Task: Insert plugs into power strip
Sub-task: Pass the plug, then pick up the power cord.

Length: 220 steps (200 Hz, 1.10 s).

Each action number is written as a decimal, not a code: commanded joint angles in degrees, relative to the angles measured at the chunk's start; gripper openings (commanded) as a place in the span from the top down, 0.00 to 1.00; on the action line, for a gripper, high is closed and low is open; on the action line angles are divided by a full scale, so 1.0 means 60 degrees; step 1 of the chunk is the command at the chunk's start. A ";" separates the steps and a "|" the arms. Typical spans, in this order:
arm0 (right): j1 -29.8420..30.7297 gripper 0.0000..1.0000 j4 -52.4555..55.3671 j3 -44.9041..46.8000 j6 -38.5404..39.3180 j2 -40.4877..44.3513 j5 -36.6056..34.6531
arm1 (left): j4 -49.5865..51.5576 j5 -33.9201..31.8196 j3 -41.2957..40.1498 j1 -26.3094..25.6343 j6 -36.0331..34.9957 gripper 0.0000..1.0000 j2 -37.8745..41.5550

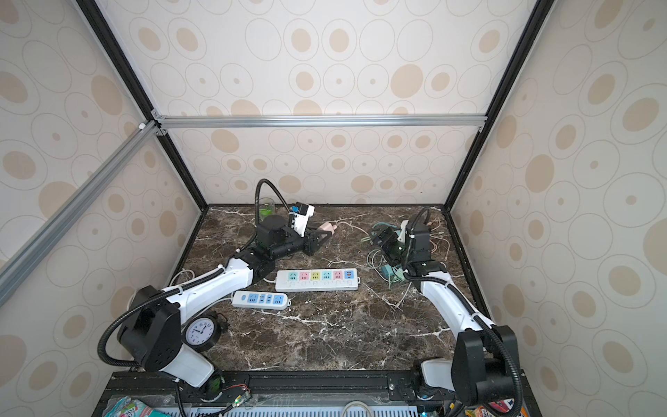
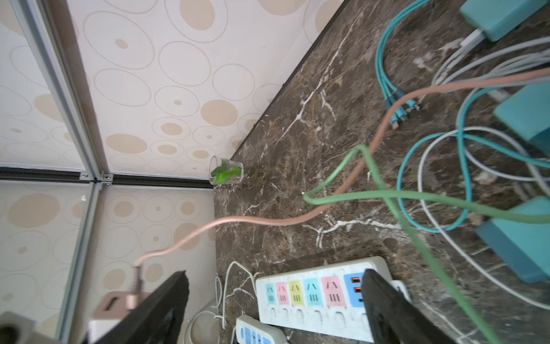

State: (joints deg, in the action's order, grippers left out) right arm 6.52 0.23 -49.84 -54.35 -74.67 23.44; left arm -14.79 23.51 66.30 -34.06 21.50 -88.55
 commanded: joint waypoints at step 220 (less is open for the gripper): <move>-0.1660 0.86 0.2895 -0.2747 0.8448 -0.3692 -0.5993 | 0.5948 -0.5245 0.5465 0.0279 -0.1787 1.00 0.1708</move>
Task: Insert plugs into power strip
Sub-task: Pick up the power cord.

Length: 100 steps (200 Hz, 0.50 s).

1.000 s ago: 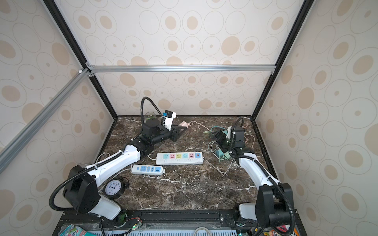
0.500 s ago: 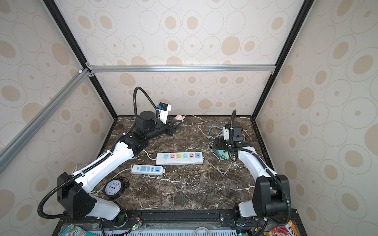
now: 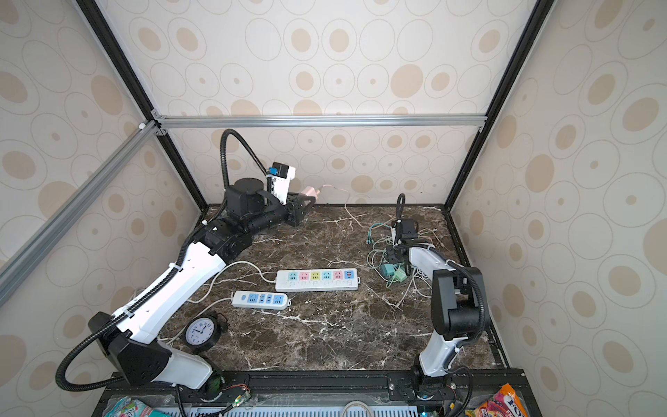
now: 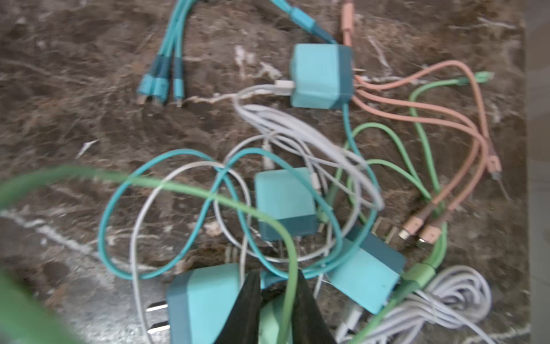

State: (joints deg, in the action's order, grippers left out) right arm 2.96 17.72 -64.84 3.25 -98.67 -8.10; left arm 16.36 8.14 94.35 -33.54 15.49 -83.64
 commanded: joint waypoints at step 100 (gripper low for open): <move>-0.2120 0.22 0.1422 -0.1135 -0.3594 0.0920 0.0440 | 0.0459 -0.2244 0.0080 0.0421 -0.0579 1.00 0.1747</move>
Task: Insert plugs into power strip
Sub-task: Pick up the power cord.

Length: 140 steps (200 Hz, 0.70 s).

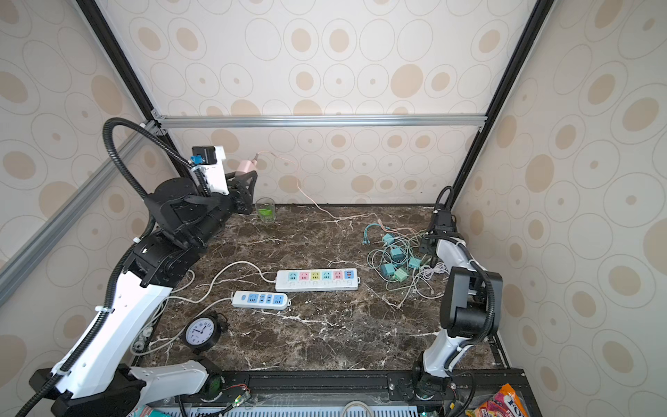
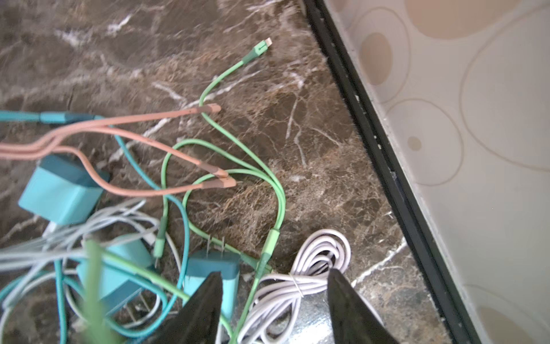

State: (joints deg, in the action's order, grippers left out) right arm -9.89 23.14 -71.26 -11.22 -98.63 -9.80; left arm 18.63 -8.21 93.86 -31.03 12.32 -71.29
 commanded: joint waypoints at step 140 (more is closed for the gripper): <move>0.2561 0.06 -0.5630 0.0182 -1.0924 -0.0875 0.6235 | -0.0015 0.1064 0.0016 0.0015 0.0104 1.00 0.0113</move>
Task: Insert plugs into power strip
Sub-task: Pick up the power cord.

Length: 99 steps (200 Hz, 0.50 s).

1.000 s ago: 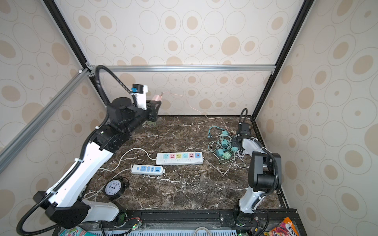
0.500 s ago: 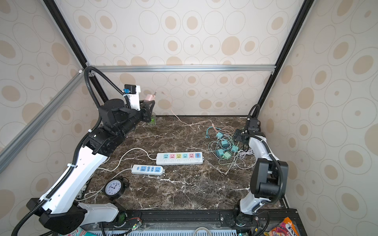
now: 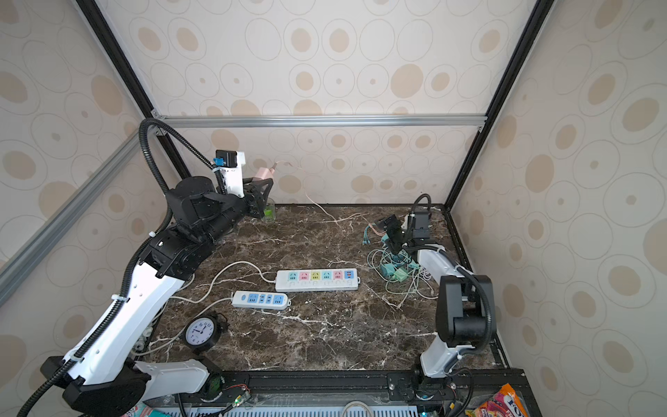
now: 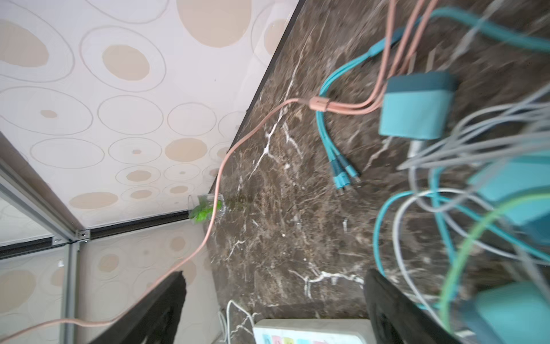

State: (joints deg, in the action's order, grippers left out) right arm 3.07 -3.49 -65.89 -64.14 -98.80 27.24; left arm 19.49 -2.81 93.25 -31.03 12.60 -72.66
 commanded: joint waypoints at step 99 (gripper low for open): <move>0.1275 0.13 -0.2531 -0.3146 -0.3824 -0.4115 -0.1291 | -0.0171 0.0120 -0.0226 0.0028 0.0105 1.00 0.0491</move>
State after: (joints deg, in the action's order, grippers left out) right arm 10.66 -15.57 -81.80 -82.67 -120.14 22.13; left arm 19.44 -1.83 92.16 -31.03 12.67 -71.20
